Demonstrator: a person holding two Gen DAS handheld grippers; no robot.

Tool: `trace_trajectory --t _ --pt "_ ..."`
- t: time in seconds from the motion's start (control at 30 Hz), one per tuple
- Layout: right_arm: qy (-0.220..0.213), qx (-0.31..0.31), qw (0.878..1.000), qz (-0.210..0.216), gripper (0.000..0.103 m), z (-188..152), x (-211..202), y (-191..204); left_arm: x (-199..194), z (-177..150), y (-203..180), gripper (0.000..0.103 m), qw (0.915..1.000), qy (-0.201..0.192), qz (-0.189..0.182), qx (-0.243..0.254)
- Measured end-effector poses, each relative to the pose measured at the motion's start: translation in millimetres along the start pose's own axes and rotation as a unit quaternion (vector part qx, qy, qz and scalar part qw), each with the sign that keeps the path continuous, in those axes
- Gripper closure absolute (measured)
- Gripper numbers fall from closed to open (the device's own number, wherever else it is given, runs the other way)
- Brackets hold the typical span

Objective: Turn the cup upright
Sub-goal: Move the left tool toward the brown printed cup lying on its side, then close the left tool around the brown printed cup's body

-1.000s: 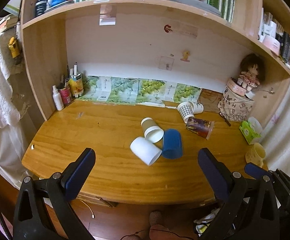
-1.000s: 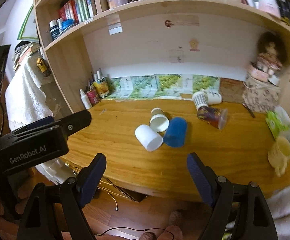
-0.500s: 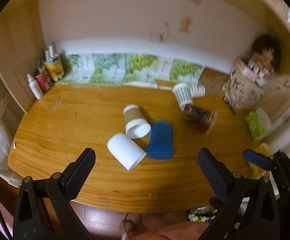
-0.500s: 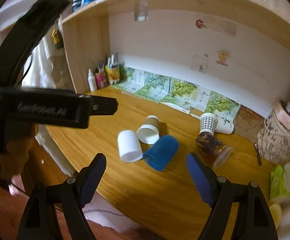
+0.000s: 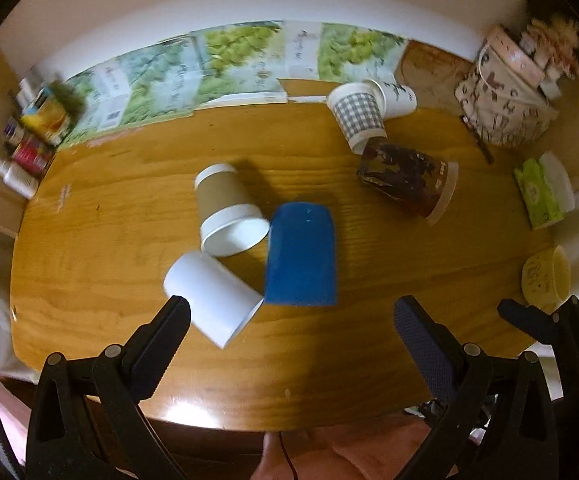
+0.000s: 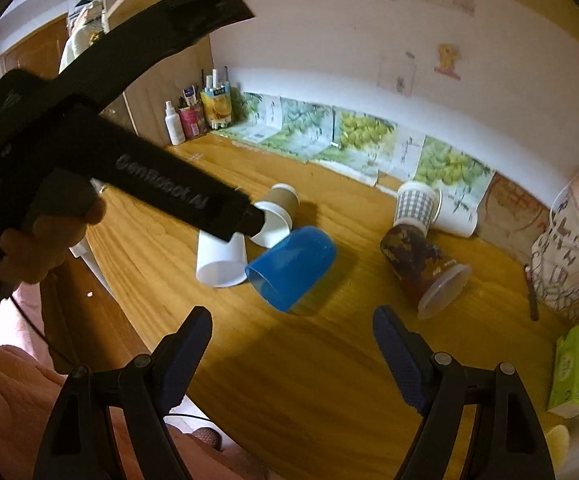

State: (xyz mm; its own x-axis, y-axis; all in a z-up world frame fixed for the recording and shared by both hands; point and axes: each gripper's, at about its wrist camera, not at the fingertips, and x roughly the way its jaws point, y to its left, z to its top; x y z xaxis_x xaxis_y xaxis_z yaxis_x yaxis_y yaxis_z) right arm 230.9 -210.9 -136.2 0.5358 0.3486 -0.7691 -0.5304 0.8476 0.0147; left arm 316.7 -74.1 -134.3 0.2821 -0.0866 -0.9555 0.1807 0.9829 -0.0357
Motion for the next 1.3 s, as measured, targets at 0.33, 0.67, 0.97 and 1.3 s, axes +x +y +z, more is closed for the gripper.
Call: trace_trajectory --t 0.33,0.67,0.97,1.3 --pt "0.010 0.049 0.999 0.017 0.020 -17.6 26.8 -32.7 33.6 48.6 -46.2 0.001 0.9882 0.011 0.038 0.148" --pt "0.009 0.097 0.995 0.002 0.020 -26.6 48.3 -64.1 63.3 69.3 -89.4 0.001 0.9527 -0.007 0.058 0.298" --pt "0.015 0.112 0.993 -0.015 0.020 -29.1 58.9 -78.8 81.9 79.3 -121.7 0.001 0.8939 -0.030 0.058 0.443" --pt "0.031 0.134 0.990 -0.007 0.020 -37.8 67.1 -77.9 98.8 72.7 -157.2 0.001 0.7951 -0.060 0.030 0.603"
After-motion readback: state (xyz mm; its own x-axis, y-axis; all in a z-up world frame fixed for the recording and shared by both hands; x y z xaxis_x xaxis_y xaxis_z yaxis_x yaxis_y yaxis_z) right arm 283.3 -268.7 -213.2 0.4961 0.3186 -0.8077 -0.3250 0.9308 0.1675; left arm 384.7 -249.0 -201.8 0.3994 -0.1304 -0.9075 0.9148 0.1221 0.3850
